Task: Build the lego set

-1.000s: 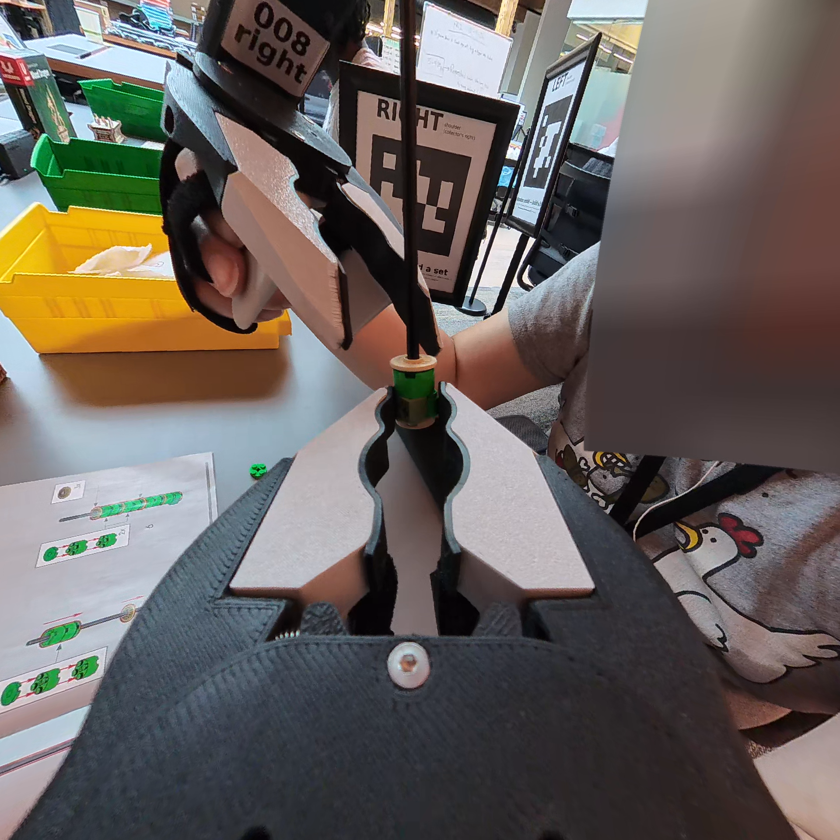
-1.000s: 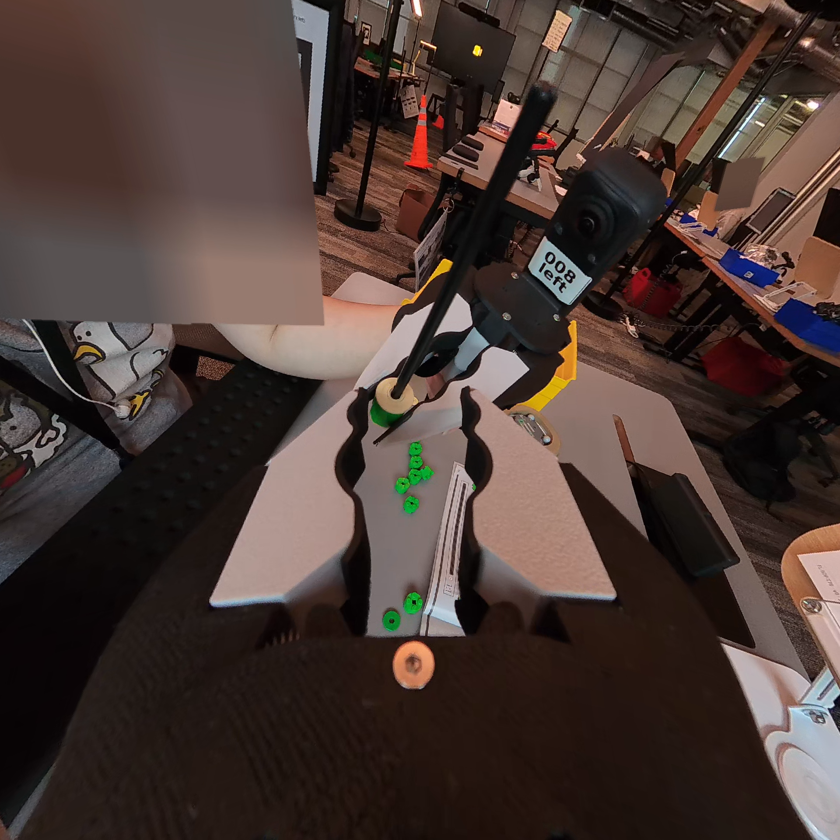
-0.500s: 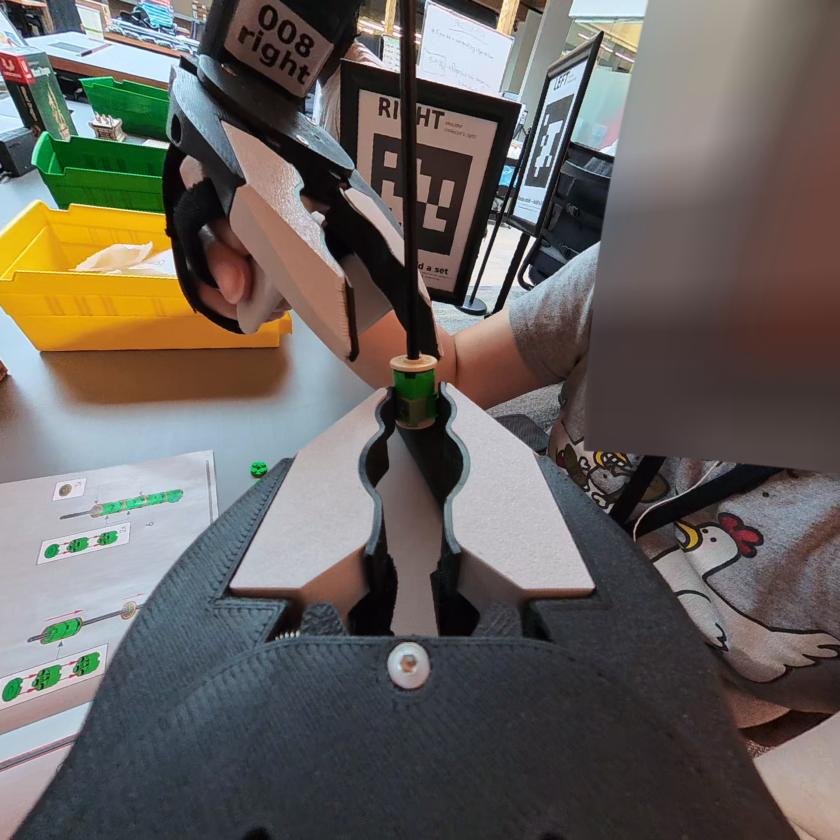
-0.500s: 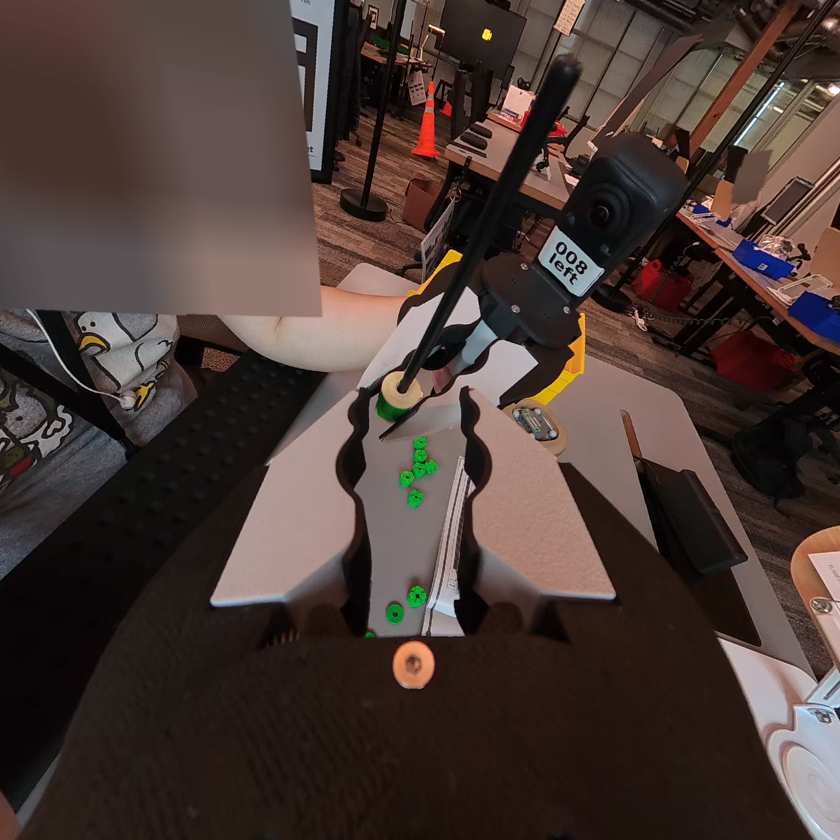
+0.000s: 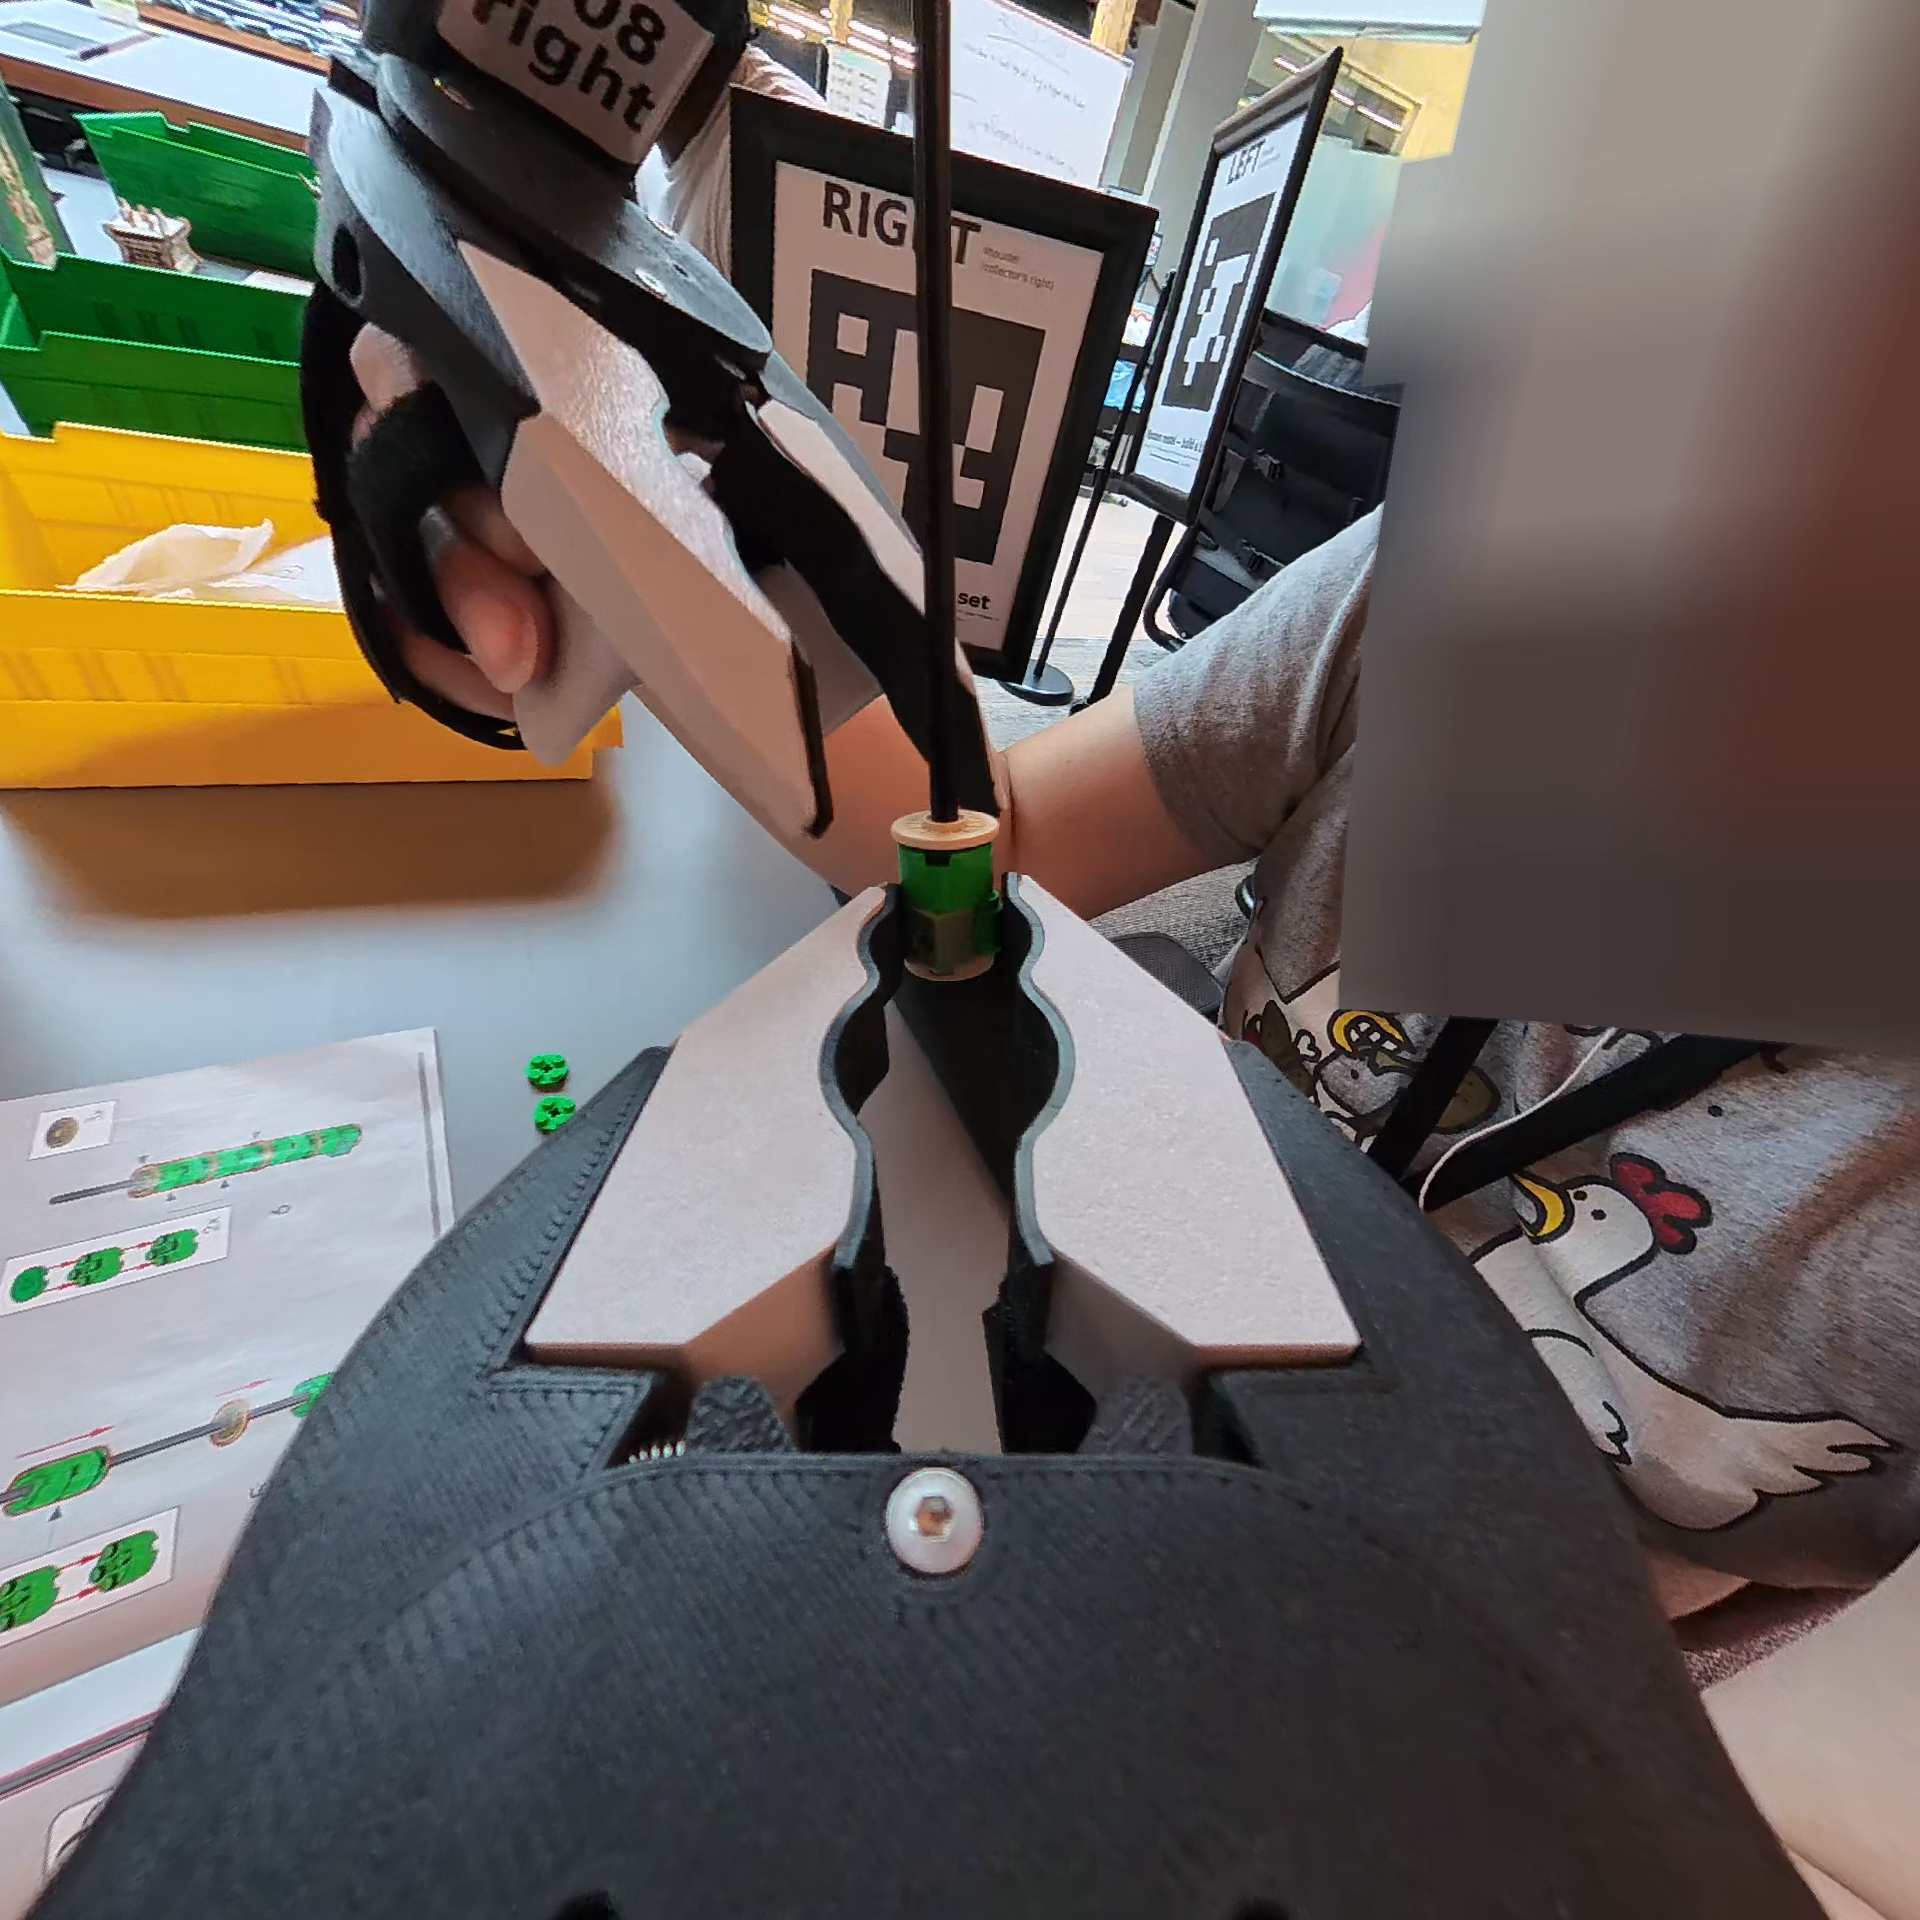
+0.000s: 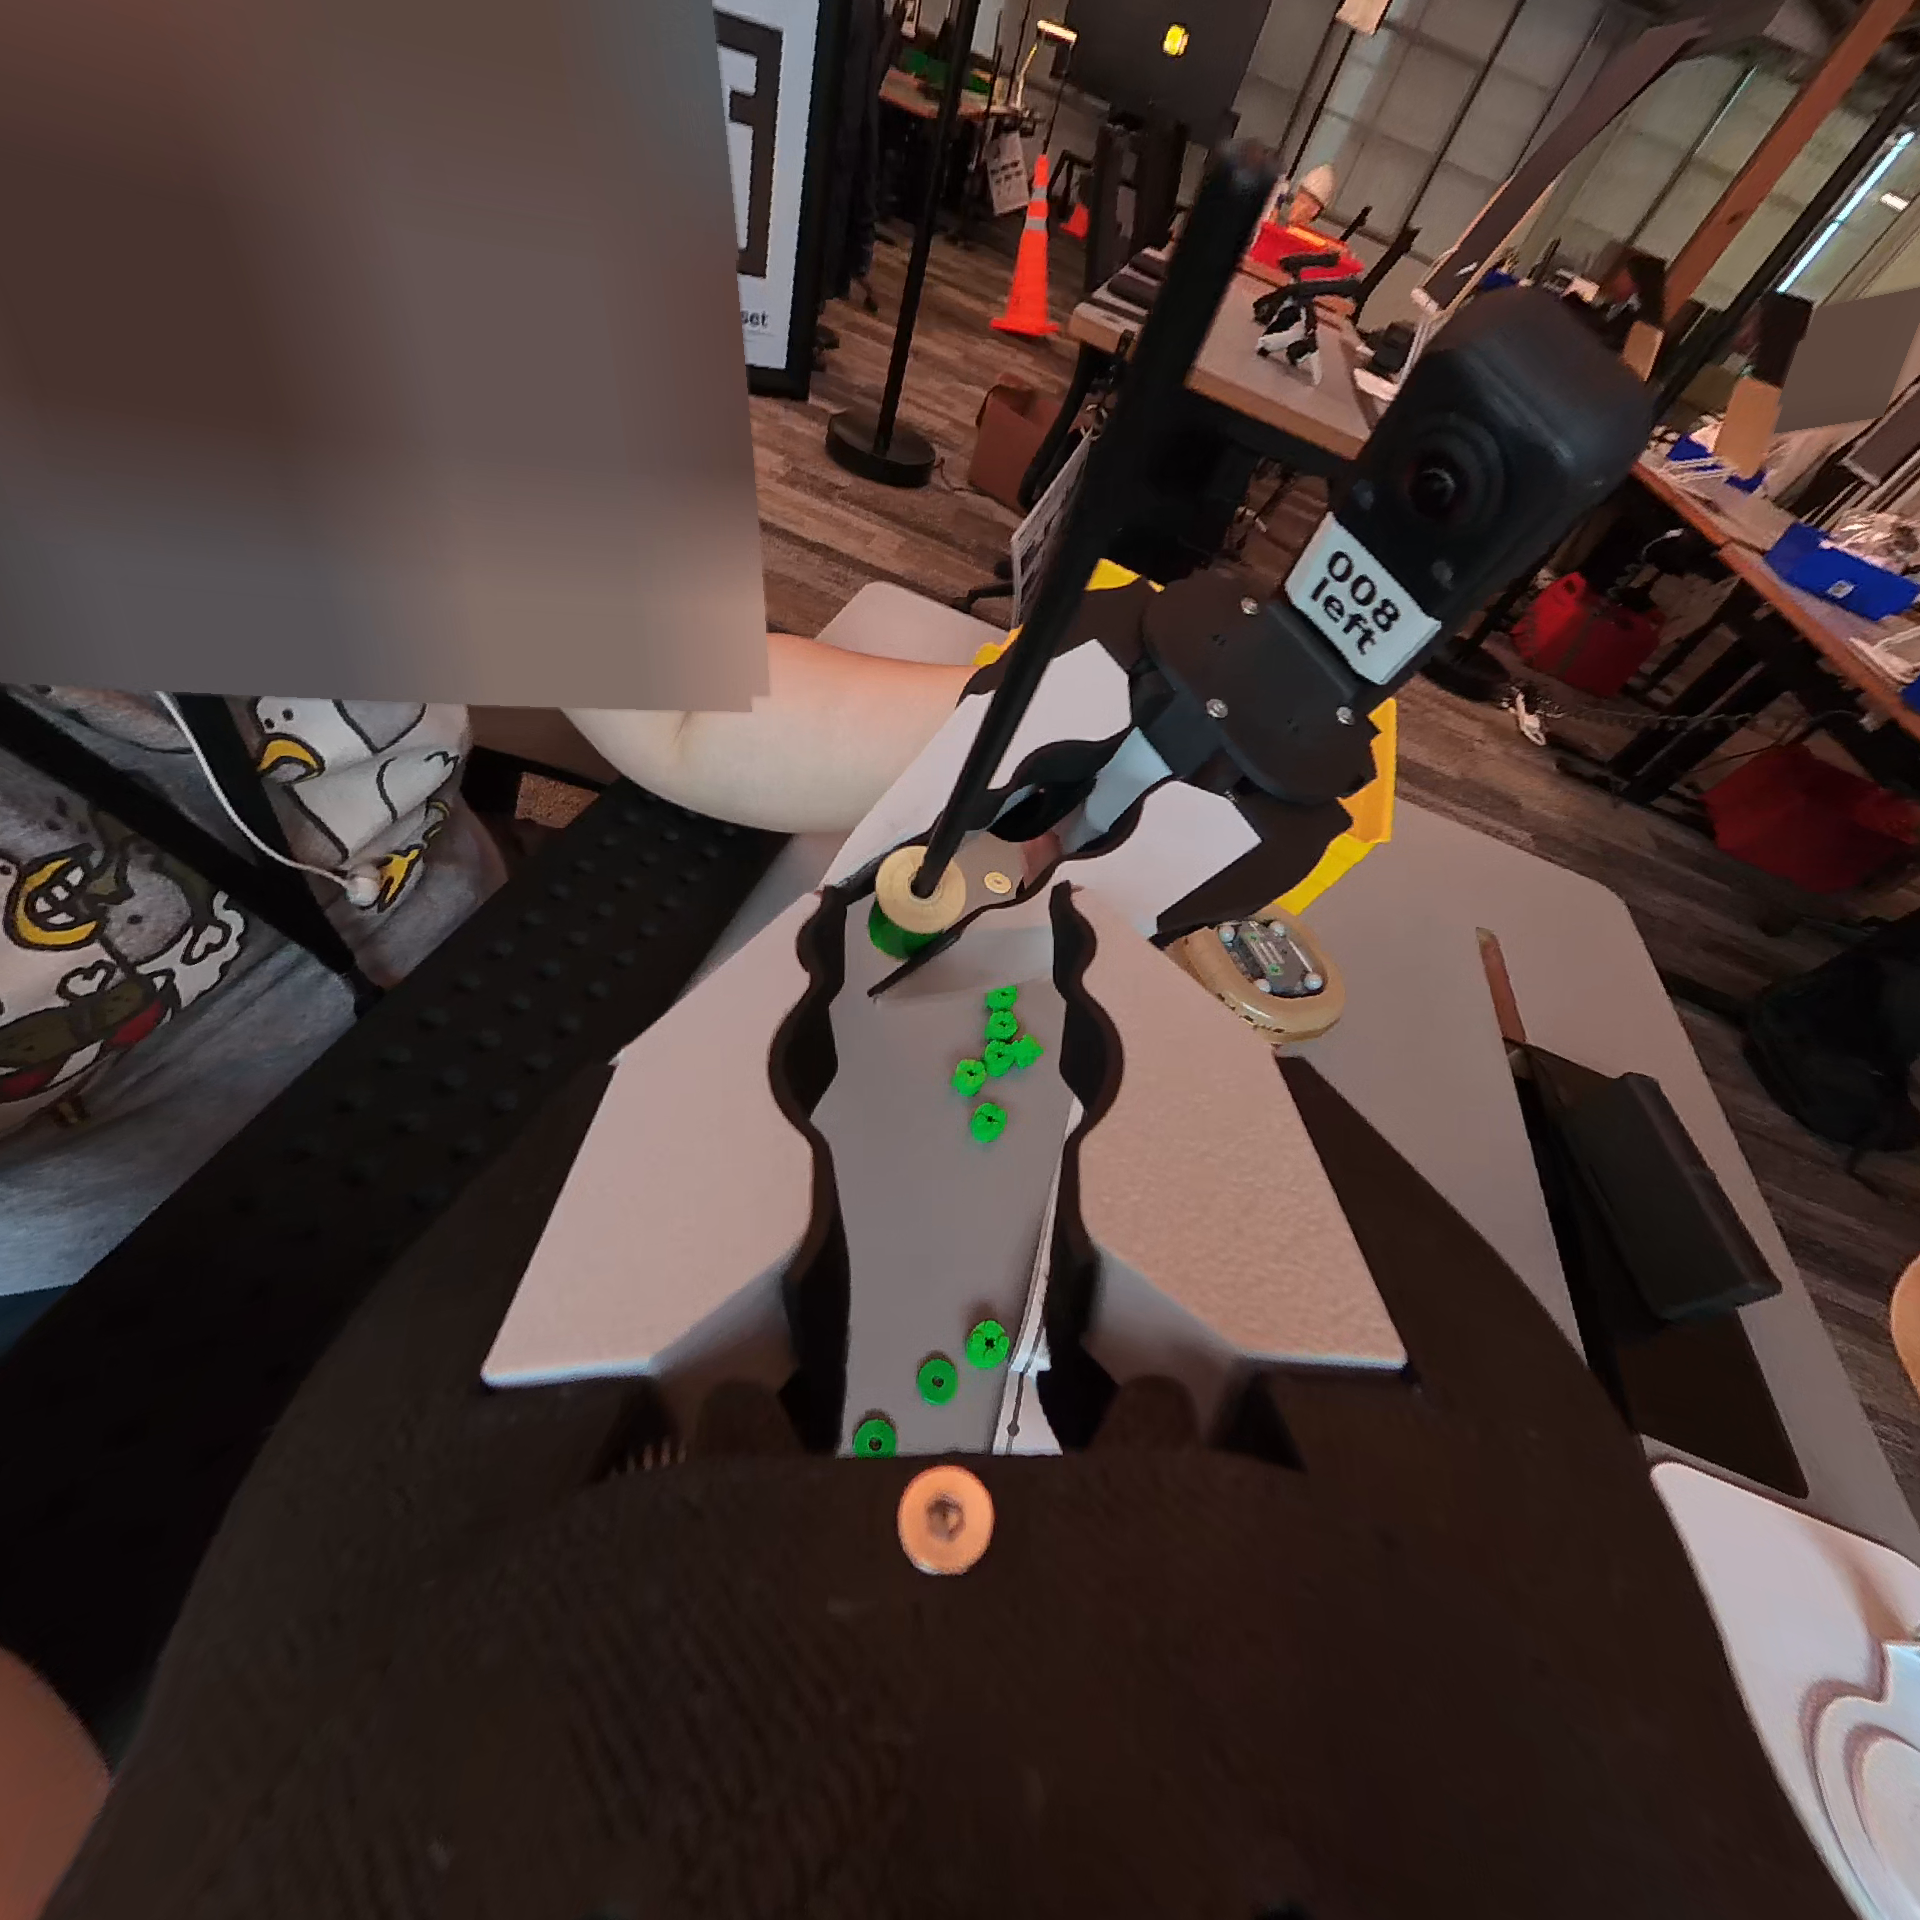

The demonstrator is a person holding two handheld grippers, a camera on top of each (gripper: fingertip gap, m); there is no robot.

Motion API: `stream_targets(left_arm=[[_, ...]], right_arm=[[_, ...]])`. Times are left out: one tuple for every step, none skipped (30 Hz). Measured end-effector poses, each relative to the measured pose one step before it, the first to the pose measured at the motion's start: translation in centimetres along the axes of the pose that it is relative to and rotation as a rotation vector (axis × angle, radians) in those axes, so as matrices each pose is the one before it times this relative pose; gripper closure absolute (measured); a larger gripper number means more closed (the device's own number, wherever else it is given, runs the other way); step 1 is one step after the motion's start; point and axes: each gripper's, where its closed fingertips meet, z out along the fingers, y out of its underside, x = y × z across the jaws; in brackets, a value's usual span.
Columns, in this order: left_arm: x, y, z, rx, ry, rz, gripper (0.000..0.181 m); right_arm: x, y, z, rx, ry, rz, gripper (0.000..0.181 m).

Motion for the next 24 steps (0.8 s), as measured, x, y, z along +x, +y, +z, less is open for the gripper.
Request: stream_targets(left_arm=[[-0.013, 0.052, 0.043, -0.0009, 0.0026, -0.0017, 0.165], [-0.027, 0.054, 0.044, -0.0008, 0.0027, -0.0029, 0.165], [-0.030, 0.038, 0.032, -0.0002, 0.0022, -0.0036, 0.165], [-0.031, 0.024, 0.025, 0.0003, 0.0016, -0.0035, 0.165], [-0.016, 0.015, 0.015, 0.0007, 0.0016, -0.0028, 0.165], [0.005, -0.001, 0.022, 0.0006, 0.0022, -0.0016, 0.165], [0.015, 0.012, 0.020, 0.0001, 0.0019, -0.0005, 0.165], [0.003, 0.021, 0.022, -0.0013, 0.0010, 0.0002, 0.166], [0.004, 0.043, 0.023, -0.0027, 0.0001, 0.0007, 0.166], [0.008, 0.042, 0.030, -0.0025, 0.0000, 0.0011, 0.165], [0.026, 0.024, 0.026, -0.0018, 0.0008, 0.0013, 0.165], [0.023, 0.022, 0.027, -0.0016, 0.0008, 0.0015, 0.165], [0.006, 0.038, 0.031, -0.0029, -0.0007, 0.0016, 0.165], [-0.026, 0.085, 0.041, -0.0056, -0.0017, 0.0014, 0.166], [0.016, 0.088, 0.038, -0.0055, 0.0006, 0.0017, 0.166], [0.054, 0.073, 0.052, -0.0044, 0.0027, 0.0018, 0.166], [0.046, 0.067, 0.049, -0.0041, 0.0029, 0.0021, 0.166], [0.026, 0.038, 0.024, -0.0028, 0.0008, 0.0024, 0.166], [-0.019, 0.023, 0.013, -0.0016, -0.0018, 0.0020, 0.166], [-0.023, -0.016, -0.018, 0.0008, -0.0017, 0.0004, 0.166], [-0.020, -0.035, -0.032, 0.0028, -0.0003, -0.0015, 0.166], [-0.015, -0.048, -0.032, 0.0036, 0.0005, -0.0019, 0.166], [-0.025, -0.053, -0.036, 0.0033, -0.0001, -0.0013, 0.166], [-0.037, -0.034, -0.027, 0.0028, -0.0016, -0.0005, 0.166]], right_arm=[[-0.142, 0.041, 0.034, -0.0019, -0.0073, -0.0016, 0.142], [-0.158, 0.041, 0.043, -0.0026, -0.0085, 0.0007, 0.142], [-0.097, 0.096, 0.048, -0.0059, -0.0056, 0.0013, 0.142], [-0.073, 0.145, 0.039, -0.0097, -0.0027, -0.0002, 0.142], [0.006, 0.152, 0.052, -0.0097, 0.0018, -0.0024, 0.143], [-0.022, 0.096, 0.031, -0.0064, -0.0001, -0.0030, 0.144], [-0.152, 0.019, 0.030, -0.0015, -0.0089, -0.0010, 0.147], [-0.148, -0.051, 0.033, 0.0029, -0.0109, 0.0019, 0.150], [-0.113, -0.035, 0.041, 0.0018, -0.0094, 0.0032, 0.154], [-0.079, 0.030, 0.064, -0.0015, -0.0074, 0.0029, 0.156], [-0.056, 0.070, 0.091, -0.0029, -0.0061, 0.0024, 0.158], [-0.060, 0.090, 0.112, -0.0042, -0.0069, 0.0023, 0.159], [-0.059, 0.109, 0.134, -0.0047, -0.0070, 0.0023, 0.160], [-0.029, 0.036, 0.107, -0.0014, -0.0053, 0.0013, 0.160], [-0.020, 0.061, 0.102, -0.0028, -0.0039, 0.0012, 0.161], [0.028, 0.027, 0.056, -0.0012, -0.0010, 0.0005, 0.164], [-0.083, 0.014, 0.045, 0.0003, -0.0081, 0.0025, 0.165], [-0.047, 0.030, 0.014, -0.0003, -0.0045, 0.0032, 0.165], [0.012, 0.032, -0.001, -0.0008, 0.0001, -0.0008, 0.165], [0.029, -0.009, -0.026, 0.0009, 0.0026, -0.0035, 0.165], [0.030, -0.018, -0.020, 0.0013, 0.0031, -0.0040, 0.165], [0.032, -0.030, -0.022, 0.0005, 0.0035, -0.0034, 0.165], [0.038, -0.009, -0.017, -0.0012, 0.0034, -0.0024, 0.165], [0.042, 0.006, -0.033, -0.0018, 0.0036, -0.0016, 0.165]])
